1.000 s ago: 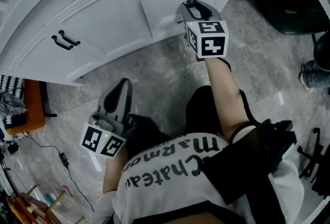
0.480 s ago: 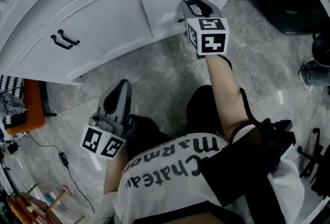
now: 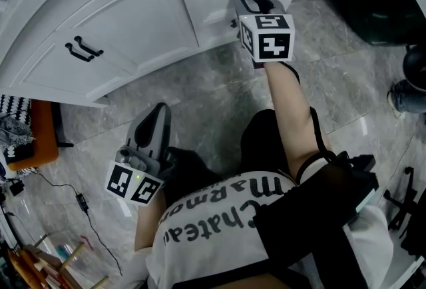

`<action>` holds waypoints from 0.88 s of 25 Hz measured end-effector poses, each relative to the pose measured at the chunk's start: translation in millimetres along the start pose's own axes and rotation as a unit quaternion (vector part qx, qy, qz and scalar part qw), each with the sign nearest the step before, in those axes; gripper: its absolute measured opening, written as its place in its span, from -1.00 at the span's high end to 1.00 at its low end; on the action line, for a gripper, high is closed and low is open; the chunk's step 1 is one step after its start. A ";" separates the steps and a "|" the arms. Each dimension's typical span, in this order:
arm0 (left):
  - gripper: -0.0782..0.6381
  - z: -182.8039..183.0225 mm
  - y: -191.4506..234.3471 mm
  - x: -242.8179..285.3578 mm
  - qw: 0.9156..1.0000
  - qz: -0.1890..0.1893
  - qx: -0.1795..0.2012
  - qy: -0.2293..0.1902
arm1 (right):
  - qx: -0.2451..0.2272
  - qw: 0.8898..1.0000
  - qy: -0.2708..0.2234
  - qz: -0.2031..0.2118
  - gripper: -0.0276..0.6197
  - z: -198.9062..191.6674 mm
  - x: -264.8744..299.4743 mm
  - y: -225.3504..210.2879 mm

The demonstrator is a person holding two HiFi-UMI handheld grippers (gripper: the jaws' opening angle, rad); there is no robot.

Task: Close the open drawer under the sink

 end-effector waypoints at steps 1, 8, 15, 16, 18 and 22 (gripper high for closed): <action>0.76 -0.4 0.9 -0.2 1.000 0.002 -0.001 0.000 | 0.000 1.000 0.000 0.001 0.46 0.4 3.3 -0.1; 0.76 2.4 0.5 -5.6 1.000 0.012 0.001 -0.003 | -0.004 1.000 0.000 0.002 0.46 4.9 8.8 -0.9; 0.76 2.9 -2.4 -13.2 1.000 0.022 0.004 -0.002 | 0.000 1.000 0.000 0.003 0.46 7.7 12.7 -2.4; 0.76 4.6 -2.5 -14.7 1.000 0.023 0.006 -0.003 | 0.001 1.000 0.001 0.003 0.46 8.7 14.4 -2.5; 0.76 8.6 -2.0 -18.4 1.000 0.028 0.009 -0.005 | 0.001 1.000 0.003 0.003 0.46 11.2 18.1 -2.9; 0.76 13.0 2.1 -25.3 0.999 0.037 0.009 -0.007 | 0.001 1.000 0.009 0.002 0.46 14.0 24.8 -2.9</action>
Point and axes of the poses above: the fingertips, and each gripper's own axes: x forward along the fingers, y to its left, z out of its top, the point moved 4 cm from there along -x, backward along the fingers, and after that the axes turned 8 degrees about -z, right-handed, at the moved point
